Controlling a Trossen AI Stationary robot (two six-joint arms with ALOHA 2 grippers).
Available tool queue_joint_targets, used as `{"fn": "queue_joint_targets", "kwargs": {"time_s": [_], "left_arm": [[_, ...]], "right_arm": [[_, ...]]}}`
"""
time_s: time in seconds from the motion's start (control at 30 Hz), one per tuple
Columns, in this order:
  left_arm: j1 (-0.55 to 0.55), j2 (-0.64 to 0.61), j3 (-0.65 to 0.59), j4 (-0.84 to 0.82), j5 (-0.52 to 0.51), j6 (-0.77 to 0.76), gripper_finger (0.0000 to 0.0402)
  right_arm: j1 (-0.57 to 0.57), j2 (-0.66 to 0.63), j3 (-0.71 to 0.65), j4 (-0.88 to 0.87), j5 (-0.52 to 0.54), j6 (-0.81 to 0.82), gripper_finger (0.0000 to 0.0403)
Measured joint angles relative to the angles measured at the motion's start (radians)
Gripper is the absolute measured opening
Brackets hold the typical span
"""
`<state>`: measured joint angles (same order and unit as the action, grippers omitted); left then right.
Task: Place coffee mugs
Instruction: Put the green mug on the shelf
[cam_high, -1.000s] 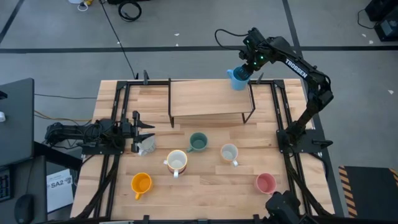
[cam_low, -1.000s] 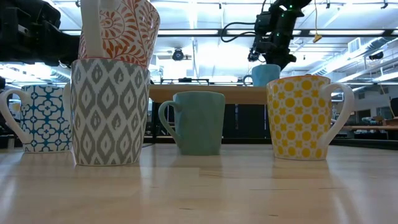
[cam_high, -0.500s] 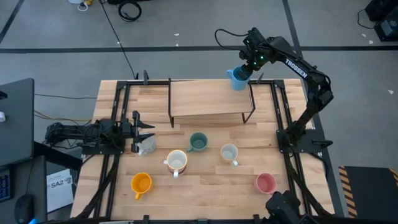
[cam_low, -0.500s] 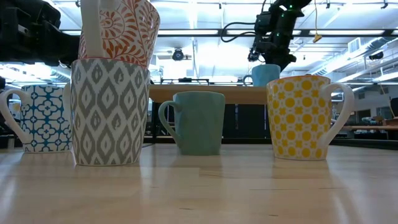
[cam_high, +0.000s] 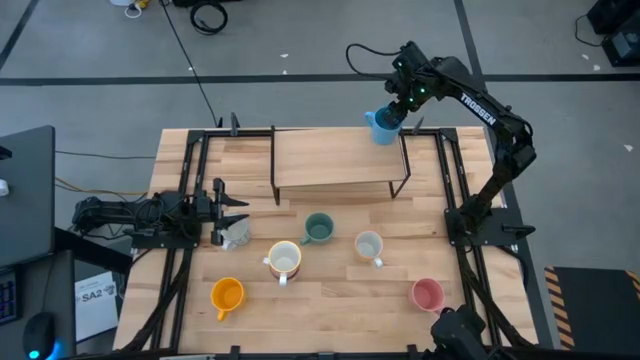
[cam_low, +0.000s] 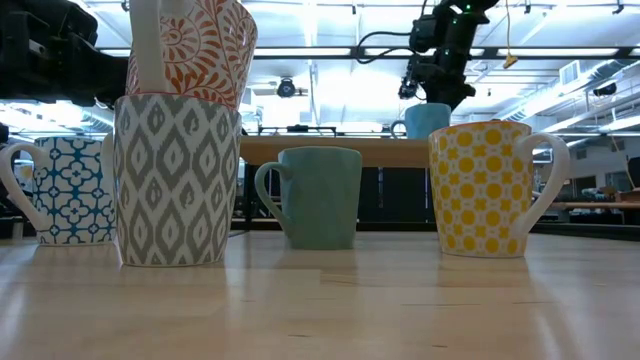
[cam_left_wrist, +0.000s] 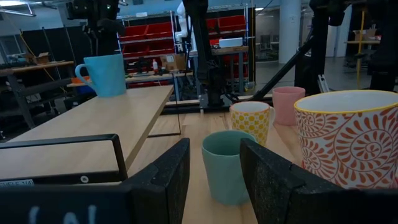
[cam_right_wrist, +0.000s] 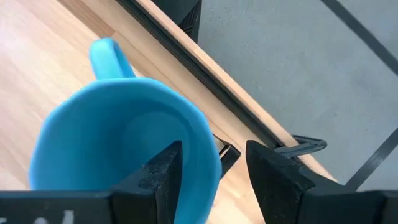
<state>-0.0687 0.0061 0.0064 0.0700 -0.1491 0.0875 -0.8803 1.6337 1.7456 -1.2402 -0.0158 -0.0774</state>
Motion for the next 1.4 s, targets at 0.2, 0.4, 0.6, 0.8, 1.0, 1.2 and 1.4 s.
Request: {"fn": "queue_joint_targets", "kwargs": {"time_s": [0.2,0.4,0.6,0.8,1.0,1.2,1.4], "left_arm": [[0.0,0.0,0.0,0.0,0.0,0.0,0.0148],[0.0,0.0,0.0,0.0,0.0,-0.025,0.0148],[0.0,0.0,0.0,0.0,0.0,-0.025,0.0148],[0.0,0.0,0.0,0.0,0.0,-0.026,0.0148],[0.0,0.0,0.0,0.0,0.0,-0.026,0.0148],[0.0,0.0,0.0,0.0,0.0,-0.026,0.0148],[0.0,0.0,0.0,0.0,0.0,-0.026,0.0148]], "right_arm": [[0.0,0.0,0.078,-0.015,-0.001,-0.004,0.0183],[0.0,0.0,0.189,-0.049,-0.002,-0.004,0.0182],[0.007,0.0,0.312,-0.047,-0.081,0.007,0.0182],[0.058,-0.001,0.356,-0.001,-0.289,0.041,0.0182],[0.182,-0.001,0.356,0.042,-0.349,0.017,0.0182],[0.344,-0.001,0.356,0.053,-0.348,-0.022,0.0182],[0.499,-0.001,0.356,0.06,-0.343,-0.074,0.0182]]}}
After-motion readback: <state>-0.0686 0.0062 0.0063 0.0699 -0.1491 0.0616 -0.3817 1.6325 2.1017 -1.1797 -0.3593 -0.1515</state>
